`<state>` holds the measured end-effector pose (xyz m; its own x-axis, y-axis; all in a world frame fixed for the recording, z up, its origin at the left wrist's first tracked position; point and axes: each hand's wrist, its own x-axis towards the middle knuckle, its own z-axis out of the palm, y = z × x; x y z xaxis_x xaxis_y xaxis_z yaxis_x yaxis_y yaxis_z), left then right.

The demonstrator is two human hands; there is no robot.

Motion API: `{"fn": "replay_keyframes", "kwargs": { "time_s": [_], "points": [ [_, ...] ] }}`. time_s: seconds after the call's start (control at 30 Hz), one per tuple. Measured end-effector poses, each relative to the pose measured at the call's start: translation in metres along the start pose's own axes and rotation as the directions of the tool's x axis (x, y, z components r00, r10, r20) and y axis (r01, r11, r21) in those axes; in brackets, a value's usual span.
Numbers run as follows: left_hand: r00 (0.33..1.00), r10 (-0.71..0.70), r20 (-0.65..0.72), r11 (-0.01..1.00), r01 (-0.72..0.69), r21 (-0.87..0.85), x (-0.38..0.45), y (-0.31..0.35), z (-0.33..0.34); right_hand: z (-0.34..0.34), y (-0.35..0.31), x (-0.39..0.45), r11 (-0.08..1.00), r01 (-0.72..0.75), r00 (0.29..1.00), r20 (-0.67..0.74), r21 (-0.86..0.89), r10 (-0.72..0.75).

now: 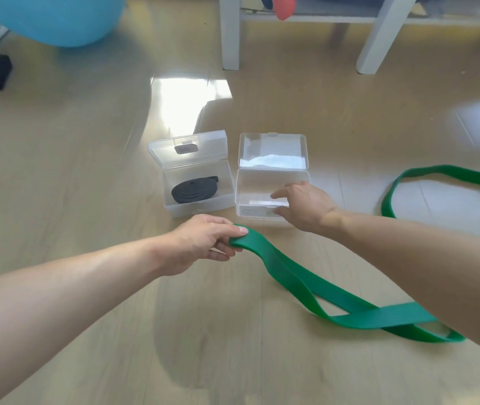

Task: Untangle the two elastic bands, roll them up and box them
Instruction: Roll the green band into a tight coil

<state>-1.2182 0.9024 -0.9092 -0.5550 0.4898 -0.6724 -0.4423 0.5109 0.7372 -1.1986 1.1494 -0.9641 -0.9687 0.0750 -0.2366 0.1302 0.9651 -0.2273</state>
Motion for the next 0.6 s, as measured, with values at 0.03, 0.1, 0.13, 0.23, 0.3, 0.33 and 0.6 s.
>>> {"fn": "replay_keyframes", "kwargs": {
  "time_s": [0.03,0.1,0.13,0.23,0.3,0.33,0.6],
  "points": [
    [1.0,0.003,0.009,1.0,-0.003,-0.001,0.0,0.001,0.001,-0.004,-0.003,-0.002,0.999,-0.007,1.0,-0.027,0.04,0.009],
    [1.0,0.008,0.021,1.0,-0.008,-0.009,-0.001,0.002,0.003,-0.013,-0.015,-0.014,0.968,-0.009,0.992,-0.123,0.251,0.041],
    [1.0,0.009,0.022,1.0,-0.009,-0.019,-0.001,0.003,0.004,-0.018,-0.023,-0.025,0.918,0.011,0.985,-0.161,0.395,0.057],
    [1.0,0.008,0.024,0.996,-0.006,-0.088,-0.002,0.005,0.007,-0.029,-0.051,-0.068,0.744,0.124,0.984,-0.178,0.656,-0.007],
    [0.999,0.012,0.039,0.992,-0.007,-0.122,-0.003,0.007,0.008,-0.025,-0.06,-0.09,0.726,0.188,0.979,-0.182,0.661,-0.088],
    [0.999,0.013,0.052,0.991,-0.006,-0.135,-0.004,0.009,0.01,-0.02,-0.061,-0.096,0.74,0.205,0.975,-0.195,0.64,-0.102],
    [0.972,-0.015,0.235,0.965,0.076,-0.252,-0.012,0.019,0.011,-0.018,-0.059,-0.113,0.576,0.117,0.978,-0.196,0.809,0.076]
  ]
}}
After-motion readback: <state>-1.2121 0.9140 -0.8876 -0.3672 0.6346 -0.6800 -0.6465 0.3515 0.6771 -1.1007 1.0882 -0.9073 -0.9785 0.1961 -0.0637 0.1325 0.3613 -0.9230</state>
